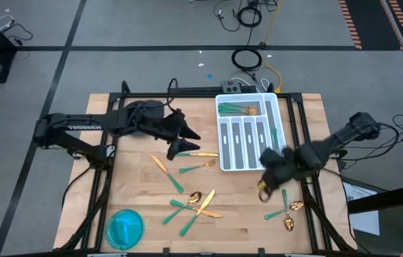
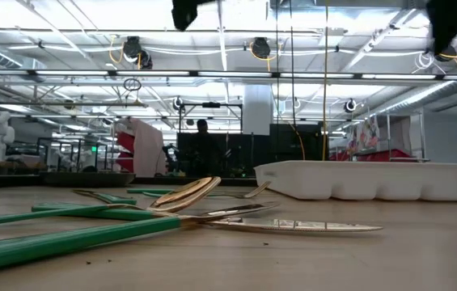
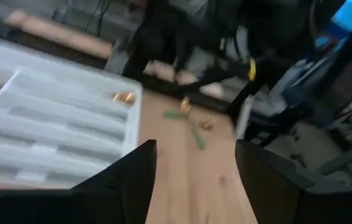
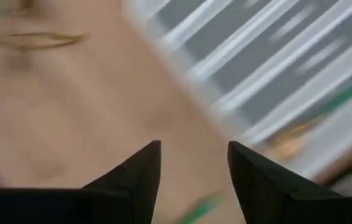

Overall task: Sort silverware
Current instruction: Put the green spoon into the silverware tray

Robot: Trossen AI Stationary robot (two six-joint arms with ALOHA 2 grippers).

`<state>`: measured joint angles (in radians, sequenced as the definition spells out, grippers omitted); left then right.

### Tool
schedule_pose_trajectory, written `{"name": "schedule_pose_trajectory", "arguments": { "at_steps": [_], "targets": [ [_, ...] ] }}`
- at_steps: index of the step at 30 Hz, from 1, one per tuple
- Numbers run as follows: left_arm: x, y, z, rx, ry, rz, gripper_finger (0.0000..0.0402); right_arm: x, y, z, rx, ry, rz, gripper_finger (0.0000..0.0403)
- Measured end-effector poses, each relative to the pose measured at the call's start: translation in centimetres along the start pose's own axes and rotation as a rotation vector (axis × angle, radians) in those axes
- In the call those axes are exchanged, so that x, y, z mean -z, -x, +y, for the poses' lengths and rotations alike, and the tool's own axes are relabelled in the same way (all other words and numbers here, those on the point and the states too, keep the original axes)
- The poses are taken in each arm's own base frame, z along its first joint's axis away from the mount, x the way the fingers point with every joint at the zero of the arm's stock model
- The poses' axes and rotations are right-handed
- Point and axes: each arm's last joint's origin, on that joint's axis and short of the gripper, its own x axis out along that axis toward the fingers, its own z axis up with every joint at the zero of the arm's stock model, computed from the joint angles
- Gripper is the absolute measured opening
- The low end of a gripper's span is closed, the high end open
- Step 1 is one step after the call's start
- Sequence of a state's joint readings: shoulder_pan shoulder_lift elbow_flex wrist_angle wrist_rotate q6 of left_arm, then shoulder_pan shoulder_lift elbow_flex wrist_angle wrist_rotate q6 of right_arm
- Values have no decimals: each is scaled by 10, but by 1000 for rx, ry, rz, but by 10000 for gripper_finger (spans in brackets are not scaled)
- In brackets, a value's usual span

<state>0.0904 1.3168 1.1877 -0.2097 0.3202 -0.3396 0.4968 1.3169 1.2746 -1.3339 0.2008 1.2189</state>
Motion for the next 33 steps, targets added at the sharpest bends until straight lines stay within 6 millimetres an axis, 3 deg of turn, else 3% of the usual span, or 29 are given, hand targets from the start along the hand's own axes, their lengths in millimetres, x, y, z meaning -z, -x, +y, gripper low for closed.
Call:
{"name": "schedule_pose_trajectory", "arguments": {
  "at_steps": [4,8,14,21,28,33],
  "targets": [
    [-5,9,-14,51,13,-55,225,39,-6,16,8,-179,118,176],
    [-11,21,-24,86,-9,-109,225,83,-11,34,29,-233,181,176],
    [-15,34,-30,85,-46,-148,225,124,-38,62,3,307,306,176],
    [-14,35,-29,59,-55,-149,225,142,-71,75,49,738,391,176],
    [-11,34,-25,-29,-113,-131,225,144,-84,84,26,961,281,176],
    [-10,34,-25,-44,-128,-121,225,141,-85,82,50,1009,265,176]
  ]
}}
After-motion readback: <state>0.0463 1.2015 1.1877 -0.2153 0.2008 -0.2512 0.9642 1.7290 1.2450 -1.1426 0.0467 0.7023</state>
